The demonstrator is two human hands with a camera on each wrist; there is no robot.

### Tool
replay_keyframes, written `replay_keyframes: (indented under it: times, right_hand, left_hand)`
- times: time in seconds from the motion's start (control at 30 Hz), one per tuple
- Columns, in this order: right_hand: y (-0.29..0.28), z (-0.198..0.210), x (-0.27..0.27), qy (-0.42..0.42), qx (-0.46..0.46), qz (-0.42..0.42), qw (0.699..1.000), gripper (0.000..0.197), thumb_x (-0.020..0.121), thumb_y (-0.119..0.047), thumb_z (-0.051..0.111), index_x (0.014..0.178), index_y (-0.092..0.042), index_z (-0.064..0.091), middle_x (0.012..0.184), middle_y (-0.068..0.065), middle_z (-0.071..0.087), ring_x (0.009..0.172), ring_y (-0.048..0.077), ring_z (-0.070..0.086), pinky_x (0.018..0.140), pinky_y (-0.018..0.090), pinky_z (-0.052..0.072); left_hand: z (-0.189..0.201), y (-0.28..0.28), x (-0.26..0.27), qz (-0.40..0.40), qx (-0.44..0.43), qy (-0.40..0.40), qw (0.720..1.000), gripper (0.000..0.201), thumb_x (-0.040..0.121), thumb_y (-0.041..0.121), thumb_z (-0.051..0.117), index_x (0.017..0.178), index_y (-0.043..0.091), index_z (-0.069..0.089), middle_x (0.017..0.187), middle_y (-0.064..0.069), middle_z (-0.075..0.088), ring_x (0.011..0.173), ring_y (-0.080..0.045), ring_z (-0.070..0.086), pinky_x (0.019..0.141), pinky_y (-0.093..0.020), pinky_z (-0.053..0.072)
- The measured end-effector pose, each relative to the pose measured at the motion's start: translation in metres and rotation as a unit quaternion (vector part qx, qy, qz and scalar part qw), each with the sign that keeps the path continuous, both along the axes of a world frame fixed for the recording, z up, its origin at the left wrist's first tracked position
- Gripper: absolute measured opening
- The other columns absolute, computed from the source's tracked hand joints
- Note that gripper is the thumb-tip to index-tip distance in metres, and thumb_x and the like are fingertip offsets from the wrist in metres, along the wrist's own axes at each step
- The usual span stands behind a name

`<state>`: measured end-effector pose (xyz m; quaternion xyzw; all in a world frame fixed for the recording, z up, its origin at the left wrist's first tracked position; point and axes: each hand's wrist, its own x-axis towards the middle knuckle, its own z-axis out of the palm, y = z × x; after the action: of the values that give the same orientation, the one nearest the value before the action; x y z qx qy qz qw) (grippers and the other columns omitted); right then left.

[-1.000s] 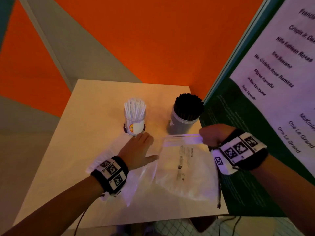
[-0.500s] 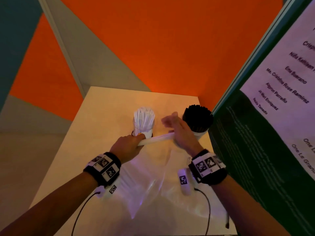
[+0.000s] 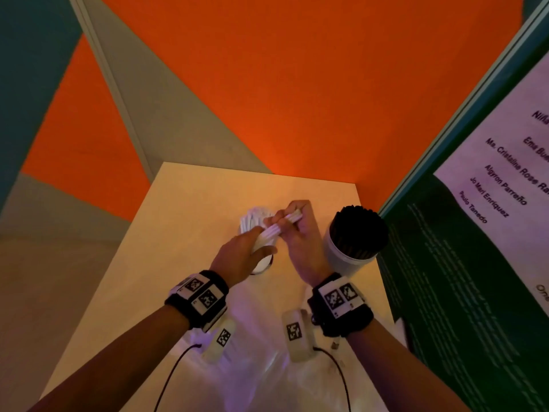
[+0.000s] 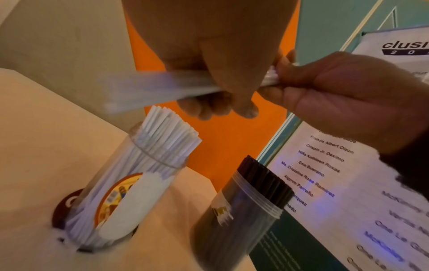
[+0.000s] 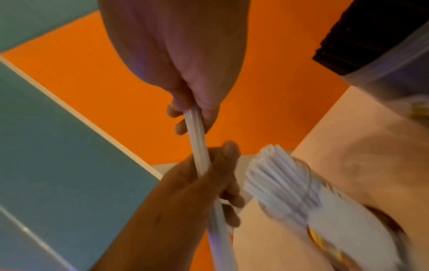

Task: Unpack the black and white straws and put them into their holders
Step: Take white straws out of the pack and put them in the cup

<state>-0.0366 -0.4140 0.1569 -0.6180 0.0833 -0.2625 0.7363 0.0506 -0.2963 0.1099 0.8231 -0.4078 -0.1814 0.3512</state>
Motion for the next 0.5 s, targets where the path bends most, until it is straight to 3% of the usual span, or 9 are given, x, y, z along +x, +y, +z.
replay_keyframes:
  times: [0.1, 0.23, 0.27, 0.33, 0.4, 0.43, 0.47, 0.5]
  right_hand:
    - [-0.037, 0.007, 0.022, -0.007, -0.042, -0.040, 0.998, 0.030, 0.092, 0.019, 0.036, 0.086, -0.010, 0.039, 0.077, 0.001, 0.046, 0.072, 0.013, 0.054, 0.086, 0.035, 0.050]
    - [-0.065, -0.009, 0.041, 0.042, -0.160, -0.063, 0.984, 0.032, 0.095, 0.008, 0.037, 0.091, -0.023, 0.044, 0.087, 0.001, 0.048, 0.081, 0.016, 0.058, 0.087, 0.049, 0.046]
    - [-0.065, -0.018, 0.044, 0.062, -0.204, -0.060, 0.975, 0.033, 0.097, 0.003, 0.037, 0.096, -0.029, 0.044, 0.088, -0.001, 0.050, 0.083, 0.017, 0.058, 0.087, 0.047, 0.047]
    - [-0.060, -0.038, 0.047, 0.099, -0.276, -0.051, 0.955, 0.034, 0.101, -0.008, 0.037, 0.111, -0.041, 0.041, 0.088, 0.000, 0.054, 0.085, 0.017, 0.060, 0.082, 0.034, 0.047]
    - [-0.053, -0.057, 0.048, 0.120, -0.320, -0.041, 0.939, 0.035, 0.101, -0.013, 0.038, 0.126, -0.038, 0.038, 0.095, 0.003, 0.056, 0.087, 0.010, 0.057, 0.078, 0.026, 0.044]
    - [-0.051, -0.067, 0.047, 0.141, -0.358, -0.038, 0.922, 0.036, 0.101, -0.012, 0.039, 0.132, -0.029, 0.040, 0.107, 0.005, 0.058, 0.097, 0.007, 0.054, 0.085, 0.024, 0.043]
    - [-0.050, -0.078, 0.047, 0.174, -0.422, -0.031, 0.889, 0.038, 0.100, -0.011, 0.040, 0.137, -0.019, 0.042, 0.126, 0.010, 0.054, 0.117, 0.011, 0.049, 0.100, 0.027, 0.039]
    - [-0.049, -0.088, 0.045, 0.220, -0.491, -0.008, 0.843, 0.041, 0.101, -0.013, 0.041, 0.141, -0.012, 0.040, 0.145, 0.014, 0.041, 0.136, 0.020, 0.035, 0.112, 0.033, 0.028]
  left_hand:
    - [-0.008, -0.010, 0.025, 0.011, -0.024, -0.032, 0.999, 0.062, 0.081, 0.031, 0.073, 0.133, 0.013, 0.045, 0.125, -0.006, 0.049, 0.112, -0.025, 0.044, 0.091, -0.039, 0.040]
    - [-0.030, -0.007, 0.042, 0.031, 0.009, -0.105, 0.994, 0.046, 0.078, 0.020, 0.075, 0.115, 0.006, 0.053, 0.115, -0.012, 0.049, 0.104, -0.032, 0.044, 0.087, -0.040, 0.039]
    - [-0.036, -0.005, 0.042, 0.024, 0.019, -0.121, 0.992, 0.041, 0.079, 0.021, 0.074, 0.111, 0.006, 0.054, 0.111, -0.011, 0.050, 0.100, -0.031, 0.045, 0.086, -0.040, 0.040]
    - [-0.047, -0.002, 0.038, 0.006, 0.039, -0.139, 0.989, 0.035, 0.081, 0.024, 0.072, 0.108, 0.008, 0.056, 0.109, -0.009, 0.051, 0.098, -0.031, 0.046, 0.084, -0.040, 0.040]
    - [-0.054, 0.000, 0.032, -0.018, 0.055, -0.149, 0.987, 0.035, 0.082, 0.024, 0.070, 0.112, 0.010, 0.058, 0.114, -0.008, 0.053, 0.104, -0.031, 0.048, 0.087, -0.041, 0.041]
    - [-0.056, 0.000, 0.029, -0.034, 0.063, -0.156, 0.985, 0.036, 0.082, 0.023, 0.069, 0.115, 0.011, 0.058, 0.117, -0.008, 0.054, 0.108, -0.032, 0.048, 0.089, -0.041, 0.042]
    - [-0.058, 0.001, 0.026, -0.050, 0.067, -0.165, 0.983, 0.038, 0.082, 0.021, 0.068, 0.117, 0.010, 0.058, 0.120, -0.009, 0.054, 0.112, -0.033, 0.049, 0.090, -0.042, 0.043]
    - [-0.059, 0.001, 0.025, -0.064, 0.069, -0.173, 0.981, 0.038, 0.083, 0.018, 0.066, 0.119, 0.009, 0.058, 0.121, -0.011, 0.054, 0.114, -0.033, 0.049, 0.091, -0.042, 0.044]
